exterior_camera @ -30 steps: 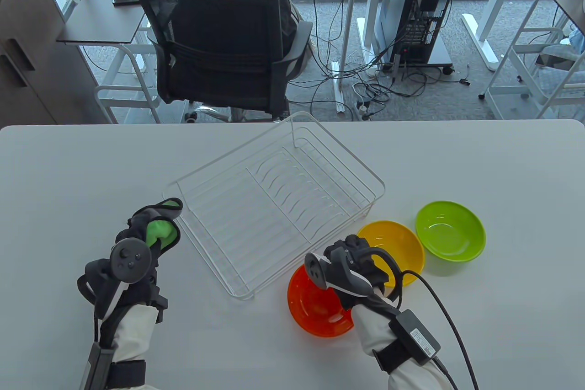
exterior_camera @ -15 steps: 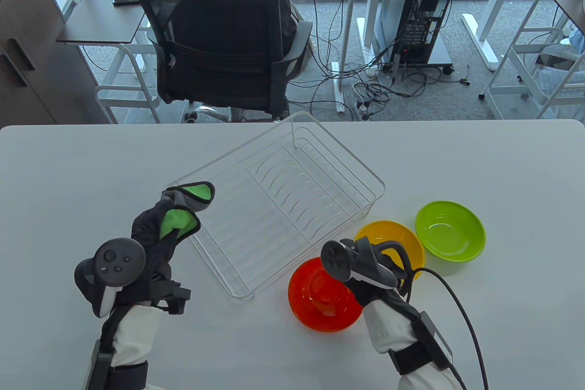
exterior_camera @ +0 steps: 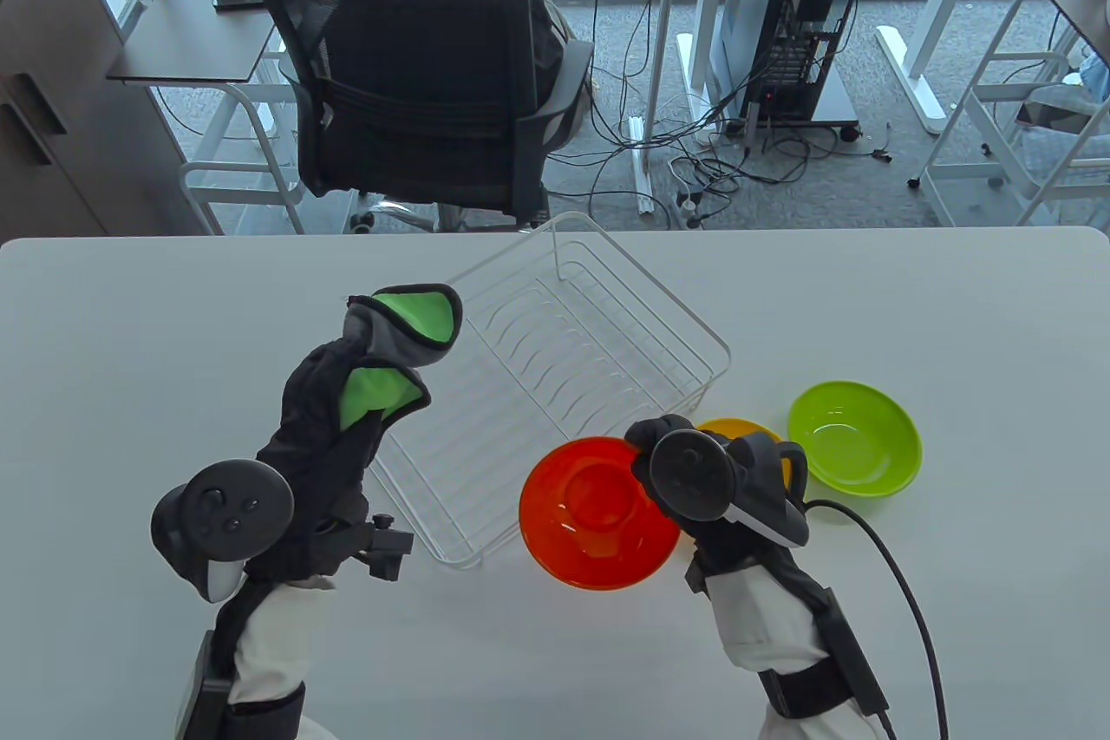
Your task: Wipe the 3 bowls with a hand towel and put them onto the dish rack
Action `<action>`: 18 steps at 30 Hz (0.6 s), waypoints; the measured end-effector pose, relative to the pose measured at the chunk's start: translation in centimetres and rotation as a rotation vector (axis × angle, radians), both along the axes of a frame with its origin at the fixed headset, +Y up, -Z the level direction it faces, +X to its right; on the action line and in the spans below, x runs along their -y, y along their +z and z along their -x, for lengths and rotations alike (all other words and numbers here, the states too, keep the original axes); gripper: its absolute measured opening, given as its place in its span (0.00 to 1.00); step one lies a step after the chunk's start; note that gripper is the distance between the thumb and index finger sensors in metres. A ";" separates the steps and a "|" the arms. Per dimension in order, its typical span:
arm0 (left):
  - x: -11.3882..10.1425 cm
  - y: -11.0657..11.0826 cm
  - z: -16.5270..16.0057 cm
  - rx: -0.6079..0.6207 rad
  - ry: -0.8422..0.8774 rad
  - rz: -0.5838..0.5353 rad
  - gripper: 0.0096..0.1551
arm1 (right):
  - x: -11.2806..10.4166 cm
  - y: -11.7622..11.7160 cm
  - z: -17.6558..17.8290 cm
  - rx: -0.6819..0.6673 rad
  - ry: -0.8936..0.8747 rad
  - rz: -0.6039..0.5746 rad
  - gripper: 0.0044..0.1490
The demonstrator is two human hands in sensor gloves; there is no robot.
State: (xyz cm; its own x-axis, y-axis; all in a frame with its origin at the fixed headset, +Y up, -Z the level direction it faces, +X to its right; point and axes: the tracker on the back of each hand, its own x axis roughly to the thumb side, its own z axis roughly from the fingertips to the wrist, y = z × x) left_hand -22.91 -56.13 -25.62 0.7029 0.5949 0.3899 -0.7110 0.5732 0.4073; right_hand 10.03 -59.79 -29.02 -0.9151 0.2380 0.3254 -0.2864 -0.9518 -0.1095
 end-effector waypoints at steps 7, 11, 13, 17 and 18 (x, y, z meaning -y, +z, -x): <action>-0.5 1.0 -3.5 0.047 -0.127 -0.039 0.31 | -0.3 -0.1 2.0 0.088 -0.060 -0.088 0.29; 0.5 1.4 -5.8 0.096 -0.303 -0.038 0.30 | -0.3 0.6 2.6 0.144 -0.133 -0.158 0.30; 1.2 1.5 -6.9 0.107 -0.395 -0.033 0.30 | -0.3 1.1 2.7 0.168 -0.176 -0.182 0.30; 3.2 1.7 -9.5 0.130 -0.590 -0.011 0.30 | -0.4 2.2 3.2 0.156 -0.264 -0.208 0.30; 3.6 1.7 -9.9 0.131 -0.617 -0.005 0.29 | -0.4 2.3 3.3 0.147 -0.276 -0.203 0.30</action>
